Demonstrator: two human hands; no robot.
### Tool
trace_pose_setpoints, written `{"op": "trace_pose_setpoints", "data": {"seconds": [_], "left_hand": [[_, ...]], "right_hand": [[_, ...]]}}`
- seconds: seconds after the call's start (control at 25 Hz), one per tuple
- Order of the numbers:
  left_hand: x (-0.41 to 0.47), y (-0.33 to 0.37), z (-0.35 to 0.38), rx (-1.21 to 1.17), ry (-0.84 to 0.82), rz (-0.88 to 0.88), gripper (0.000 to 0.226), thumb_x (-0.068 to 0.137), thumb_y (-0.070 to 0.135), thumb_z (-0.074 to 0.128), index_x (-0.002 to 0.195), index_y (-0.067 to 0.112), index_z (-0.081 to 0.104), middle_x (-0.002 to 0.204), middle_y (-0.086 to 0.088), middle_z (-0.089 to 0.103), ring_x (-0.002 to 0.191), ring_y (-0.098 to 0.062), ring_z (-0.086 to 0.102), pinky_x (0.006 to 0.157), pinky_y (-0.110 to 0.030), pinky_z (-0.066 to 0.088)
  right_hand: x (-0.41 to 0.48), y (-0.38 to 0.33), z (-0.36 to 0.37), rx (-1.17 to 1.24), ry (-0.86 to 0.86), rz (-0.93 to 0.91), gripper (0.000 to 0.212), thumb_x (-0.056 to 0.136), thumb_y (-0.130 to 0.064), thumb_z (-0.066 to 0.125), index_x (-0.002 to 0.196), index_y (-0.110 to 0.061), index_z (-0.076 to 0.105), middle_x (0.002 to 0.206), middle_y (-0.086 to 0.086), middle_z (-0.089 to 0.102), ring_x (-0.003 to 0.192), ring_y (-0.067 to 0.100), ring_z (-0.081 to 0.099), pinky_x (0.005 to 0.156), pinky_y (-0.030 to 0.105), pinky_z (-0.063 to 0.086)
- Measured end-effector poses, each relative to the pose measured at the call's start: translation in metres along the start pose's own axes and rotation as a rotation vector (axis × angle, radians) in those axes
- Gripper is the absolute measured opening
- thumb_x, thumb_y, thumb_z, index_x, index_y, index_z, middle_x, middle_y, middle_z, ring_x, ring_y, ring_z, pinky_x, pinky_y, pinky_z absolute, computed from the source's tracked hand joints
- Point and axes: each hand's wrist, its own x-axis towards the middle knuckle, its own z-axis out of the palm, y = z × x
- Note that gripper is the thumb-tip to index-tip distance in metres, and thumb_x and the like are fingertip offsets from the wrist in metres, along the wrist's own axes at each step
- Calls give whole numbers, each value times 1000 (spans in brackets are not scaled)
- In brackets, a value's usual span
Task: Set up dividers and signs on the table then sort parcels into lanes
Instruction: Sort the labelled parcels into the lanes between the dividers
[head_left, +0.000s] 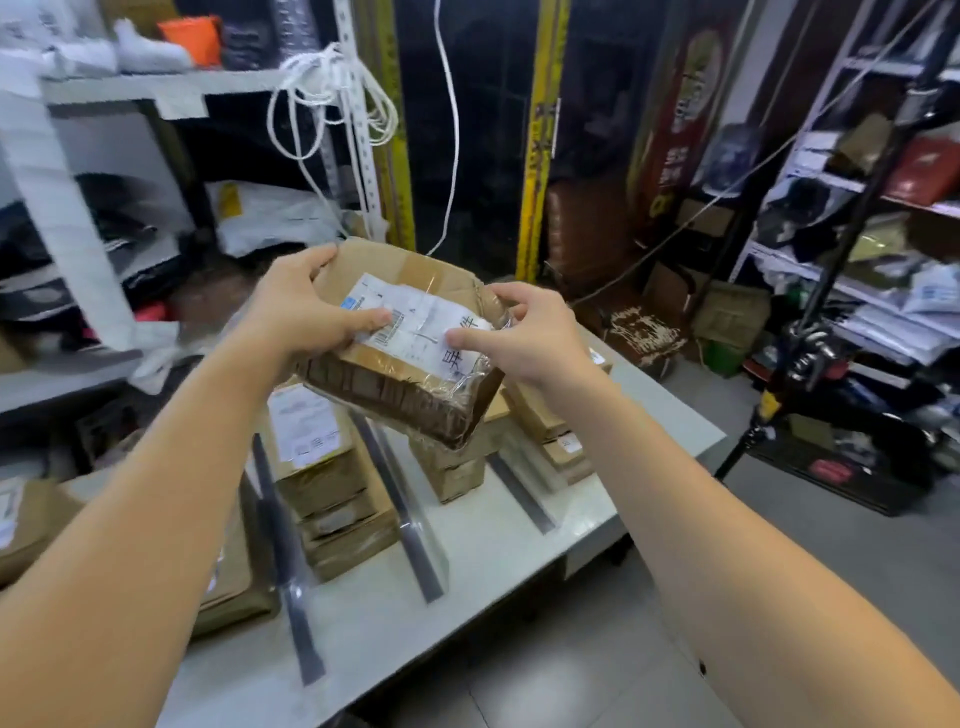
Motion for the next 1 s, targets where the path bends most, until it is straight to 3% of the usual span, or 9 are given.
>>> {"op": "trace_pose_setpoints", "data": {"seconds": [0.16, 0.36, 0.6, 0.72, 0.84, 1.0], "left_hand": [[50, 39, 69, -24, -117, 52, 108, 62, 35, 97, 153, 17, 44, 149, -2, 51, 135, -19, 49, 112, -42, 44], [119, 57, 156, -32, -272, 111, 137, 26, 66, 90, 149, 24, 48, 132, 5, 63, 117, -17, 62, 101, -43, 53], [206, 68, 240, 28, -443, 163, 112, 59, 46, 95, 154, 22, 41, 144, -1, 54, 128, -23, 53, 108, -47, 46], [231, 59, 268, 31, -468, 156, 109, 59, 46, 95, 152, 23, 44, 146, -2, 52, 130, -24, 52, 110, -49, 45], [245, 50, 286, 15, -501, 164, 104, 63, 46, 94, 152, 22, 45, 146, 0, 51, 131, -23, 51, 110, -45, 44], [243, 39, 303, 9, -524, 169, 92, 71, 46, 89, 150, 25, 47, 147, 1, 50, 131, -20, 49, 108, -38, 43]], "right_hand": [[33, 37, -52, 16, 110, 102, 78, 49, -62, 89, 120, -39, 69, 96, -14, 74, 89, 12, 71, 79, 43, 61], [80, 85, -90, 18, 249, 266, 87, 39, -67, 86, 120, -42, 67, 99, -17, 72, 91, 12, 70, 81, 46, 61], [149, 127, -108, -8, 313, 423, 83, 42, -63, 89, 118, -38, 67, 102, -8, 73, 89, 19, 72, 76, 48, 63], [171, 145, -109, -38, 321, 486, 84, 48, -60, 92, 123, -32, 66, 108, -3, 70, 89, 19, 70, 70, 44, 64], [183, 157, -109, -50, 294, 528, 69, 61, -52, 93, 119, -27, 68, 104, -4, 69, 86, 16, 69, 65, 38, 63], [185, 176, -105, -66, 223, 569, 56, 67, -55, 88, 112, -27, 68, 99, -12, 69, 86, 12, 68, 70, 42, 65]]}}
